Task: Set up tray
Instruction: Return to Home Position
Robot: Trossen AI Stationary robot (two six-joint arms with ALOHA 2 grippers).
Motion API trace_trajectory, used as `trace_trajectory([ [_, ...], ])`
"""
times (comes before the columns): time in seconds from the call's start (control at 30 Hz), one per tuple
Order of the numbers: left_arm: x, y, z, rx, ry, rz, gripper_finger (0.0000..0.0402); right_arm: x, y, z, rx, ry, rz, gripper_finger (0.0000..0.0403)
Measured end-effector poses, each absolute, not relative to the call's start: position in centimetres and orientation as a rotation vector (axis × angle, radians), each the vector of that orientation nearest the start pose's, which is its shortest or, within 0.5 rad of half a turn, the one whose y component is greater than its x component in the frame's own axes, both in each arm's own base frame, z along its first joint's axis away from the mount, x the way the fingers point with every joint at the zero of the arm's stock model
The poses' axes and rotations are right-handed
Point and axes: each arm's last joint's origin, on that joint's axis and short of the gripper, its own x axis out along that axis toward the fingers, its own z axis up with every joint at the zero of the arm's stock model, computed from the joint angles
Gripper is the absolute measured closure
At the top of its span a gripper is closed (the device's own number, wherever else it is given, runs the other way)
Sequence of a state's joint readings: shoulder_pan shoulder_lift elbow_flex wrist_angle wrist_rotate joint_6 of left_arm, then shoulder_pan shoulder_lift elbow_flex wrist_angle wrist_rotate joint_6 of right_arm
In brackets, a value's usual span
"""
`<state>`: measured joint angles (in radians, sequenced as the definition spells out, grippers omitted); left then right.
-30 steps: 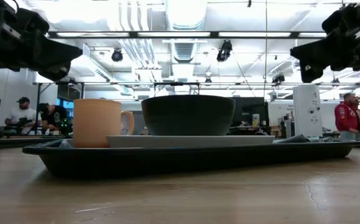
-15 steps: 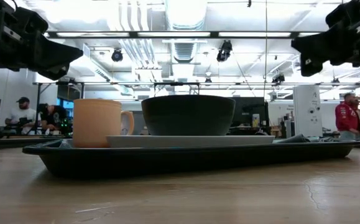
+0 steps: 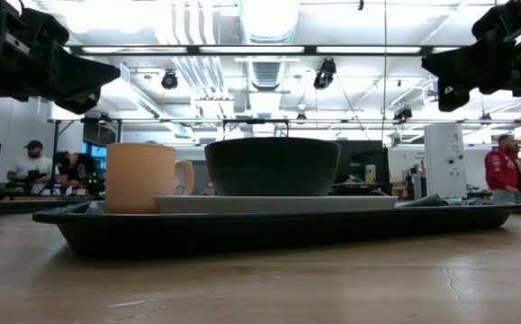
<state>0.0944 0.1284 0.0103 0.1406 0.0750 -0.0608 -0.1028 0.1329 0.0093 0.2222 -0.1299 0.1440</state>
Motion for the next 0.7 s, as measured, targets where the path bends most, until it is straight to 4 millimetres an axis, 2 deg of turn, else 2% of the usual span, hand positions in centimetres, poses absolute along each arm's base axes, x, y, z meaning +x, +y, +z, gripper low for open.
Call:
trace_trajectory([
  [0.7,10.5,0.77,17.0,-0.063,-0.02,0.016,0.0402,10.48,-0.76,17.7,0.057,-0.094,0.01,0.0394],
])
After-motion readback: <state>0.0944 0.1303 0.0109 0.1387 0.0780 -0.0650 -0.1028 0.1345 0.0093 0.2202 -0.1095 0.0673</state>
